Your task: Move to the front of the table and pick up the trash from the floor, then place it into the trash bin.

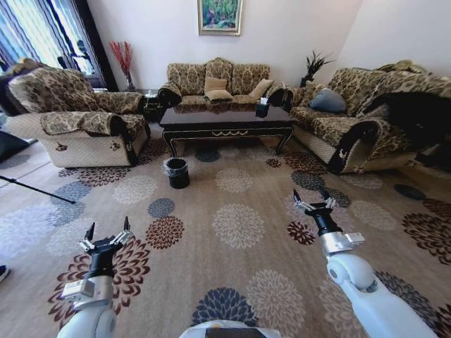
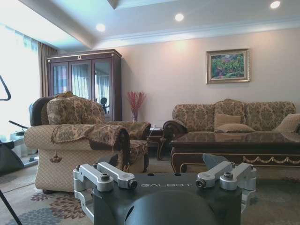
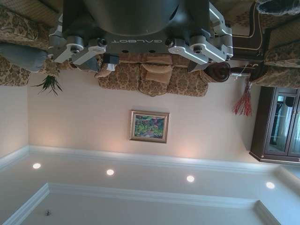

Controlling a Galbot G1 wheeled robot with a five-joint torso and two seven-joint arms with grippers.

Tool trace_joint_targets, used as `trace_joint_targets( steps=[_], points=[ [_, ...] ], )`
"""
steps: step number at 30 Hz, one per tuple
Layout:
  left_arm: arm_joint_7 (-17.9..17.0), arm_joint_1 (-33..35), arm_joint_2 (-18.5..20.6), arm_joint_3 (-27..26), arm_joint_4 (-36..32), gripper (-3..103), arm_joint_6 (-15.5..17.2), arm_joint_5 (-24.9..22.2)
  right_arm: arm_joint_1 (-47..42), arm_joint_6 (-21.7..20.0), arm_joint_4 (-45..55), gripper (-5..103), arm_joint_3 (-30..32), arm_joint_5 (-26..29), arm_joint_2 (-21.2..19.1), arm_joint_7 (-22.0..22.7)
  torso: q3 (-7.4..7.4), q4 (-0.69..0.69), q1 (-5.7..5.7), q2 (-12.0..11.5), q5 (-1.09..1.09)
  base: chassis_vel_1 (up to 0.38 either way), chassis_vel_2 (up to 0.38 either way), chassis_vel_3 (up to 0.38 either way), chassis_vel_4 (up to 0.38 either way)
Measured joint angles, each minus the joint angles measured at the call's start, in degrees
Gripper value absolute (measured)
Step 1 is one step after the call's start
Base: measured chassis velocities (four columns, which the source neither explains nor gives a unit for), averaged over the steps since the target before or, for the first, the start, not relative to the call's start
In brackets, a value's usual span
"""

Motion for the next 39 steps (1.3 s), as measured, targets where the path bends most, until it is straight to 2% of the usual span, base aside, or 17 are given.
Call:
trace_joint_targets(
  steps=[39],
  points=[
    [0.00,0.00,0.00,0.00,0.00,100,0.00,0.00,0.00,0.00,0.00,100,0.00,0.00,0.00,0.00,5.63,0.00,3.81,9.43,0.00,0.000,0.000,0.000,0.000]
  ],
)
